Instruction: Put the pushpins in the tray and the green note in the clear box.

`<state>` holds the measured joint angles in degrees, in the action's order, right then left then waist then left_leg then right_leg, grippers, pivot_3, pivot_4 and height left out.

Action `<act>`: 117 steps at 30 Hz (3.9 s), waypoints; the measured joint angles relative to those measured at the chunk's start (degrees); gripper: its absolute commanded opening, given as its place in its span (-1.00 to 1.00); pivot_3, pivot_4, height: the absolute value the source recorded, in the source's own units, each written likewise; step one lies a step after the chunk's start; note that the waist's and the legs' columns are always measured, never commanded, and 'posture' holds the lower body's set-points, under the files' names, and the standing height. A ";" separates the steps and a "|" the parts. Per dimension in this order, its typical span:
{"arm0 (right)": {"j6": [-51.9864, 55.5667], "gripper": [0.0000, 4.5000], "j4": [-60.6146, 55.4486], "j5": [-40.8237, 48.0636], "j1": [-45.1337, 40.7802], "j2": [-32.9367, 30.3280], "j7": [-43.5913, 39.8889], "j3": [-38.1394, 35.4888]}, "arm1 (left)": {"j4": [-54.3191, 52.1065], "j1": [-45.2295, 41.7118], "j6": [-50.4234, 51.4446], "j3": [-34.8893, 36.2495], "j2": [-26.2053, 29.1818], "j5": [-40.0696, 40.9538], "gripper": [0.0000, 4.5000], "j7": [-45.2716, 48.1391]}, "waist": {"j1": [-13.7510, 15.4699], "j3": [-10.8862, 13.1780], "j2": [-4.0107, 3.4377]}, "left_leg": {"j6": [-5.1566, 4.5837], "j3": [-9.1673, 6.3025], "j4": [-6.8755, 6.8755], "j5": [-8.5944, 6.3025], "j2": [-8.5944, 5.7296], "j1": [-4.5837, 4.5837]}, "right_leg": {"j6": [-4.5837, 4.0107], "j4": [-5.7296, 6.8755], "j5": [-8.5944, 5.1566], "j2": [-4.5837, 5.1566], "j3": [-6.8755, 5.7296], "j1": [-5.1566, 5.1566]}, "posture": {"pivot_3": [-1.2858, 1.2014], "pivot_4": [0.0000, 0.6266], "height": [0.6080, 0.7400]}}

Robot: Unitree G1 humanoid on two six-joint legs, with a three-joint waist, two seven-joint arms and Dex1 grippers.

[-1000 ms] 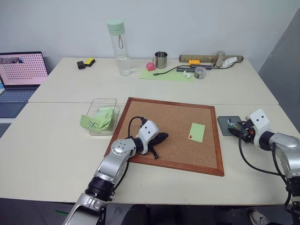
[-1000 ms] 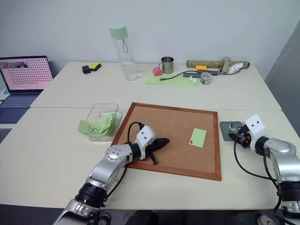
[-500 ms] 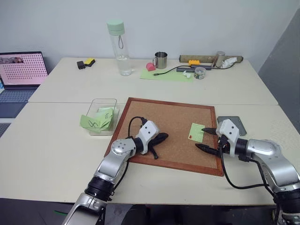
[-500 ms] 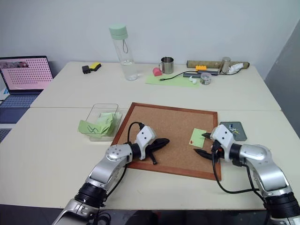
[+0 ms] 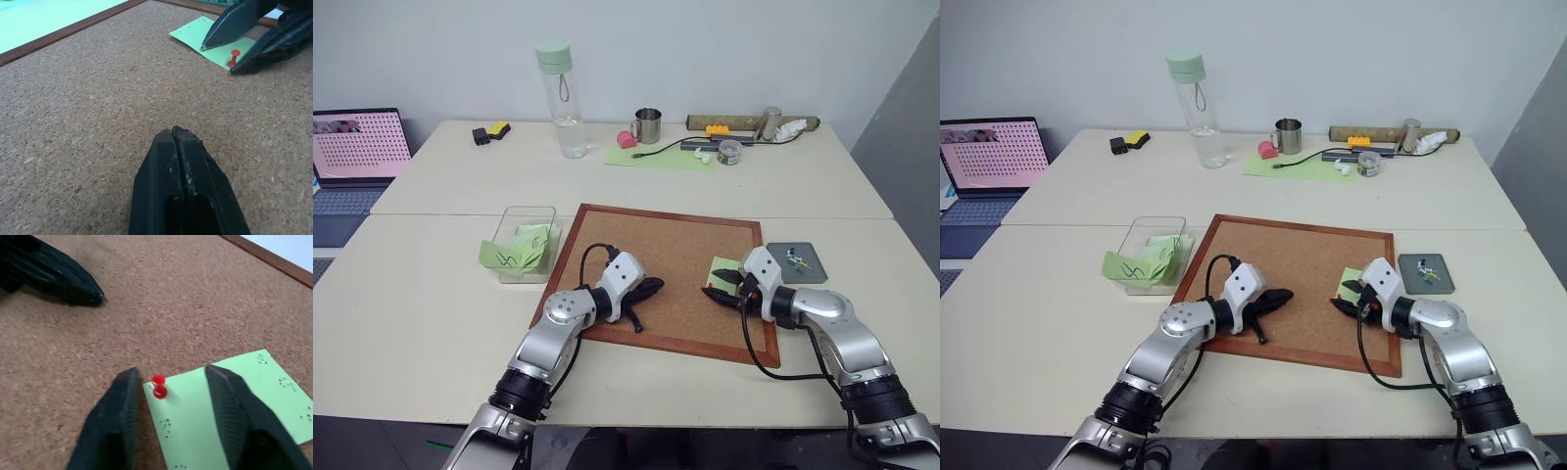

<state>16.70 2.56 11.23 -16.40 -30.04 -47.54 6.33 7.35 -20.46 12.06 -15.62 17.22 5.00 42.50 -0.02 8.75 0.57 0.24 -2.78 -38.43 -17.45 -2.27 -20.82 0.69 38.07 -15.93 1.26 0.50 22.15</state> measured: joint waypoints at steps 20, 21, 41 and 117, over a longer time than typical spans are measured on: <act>-2.40 -0.97 -5.60 0.90 1.25 -3.13 -3.32 -0.97 | 0.30 0.22 0.12 0.20 -0.22 0.08 -1.00 -0.65 | 0.03 0.00 0.00 | -0.01 -0.01 0.00 0.00 0.00 -0.01 | 0.00 0.00 0.00 0.00 0.00 0.00 | 0.03 -0.52 1.00; -2.57 -0.97 -6.36 0.91 1.08 -3.67 -3.54 -1.20 | 0.35 0.26 0.22 0.29 -0.53 0.12 -1.00 -0.73 | 0.03 0.00 0.00 | -0.01 -0.01 0.00 0.00 0.00 -0.01 | 0.00 -0.01 0.00 0.00 0.00 0.00 | 0.03 -0.52 1.00; -27.25 -1.00 -8.83 -11.23 -3.05 -8.23 -5.83 3.00 | -13.83 -1.72 36.65 18.99 -5.76 35.39 0.26 -0.42 | -0.04 0.27 0.35 | 0.23 -0.06 -0.07 0.13 0.00 -0.14 | 0.01 -0.01 0.00 0.00 -0.05 0.09 | 0.03 -0.52 1.00; 5.98 -0.33 5.39 -4.95 1.50 -13.58 9.45 -14.59 | -2.13 -4.99 20.21 13.72 -14.60 23.60 -1.00 -10.63 | 1.11 0.28 0.38 | 0.22 0.01 -0.23 0.12 -0.01 -0.22 | 0.03 0.02 0.02 0.00 0.00 0.08 | 0.03 -0.52 1.00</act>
<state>22.68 7.95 6.28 -14.90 -43.62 -38.10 -8.26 5.22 -25.44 32.27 -1.91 2.62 28.60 31.87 1.09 9.03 0.95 0.46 -2.77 -38.66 -17.33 -2.29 -21.05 0.72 38.09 -15.91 1.26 0.50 22.22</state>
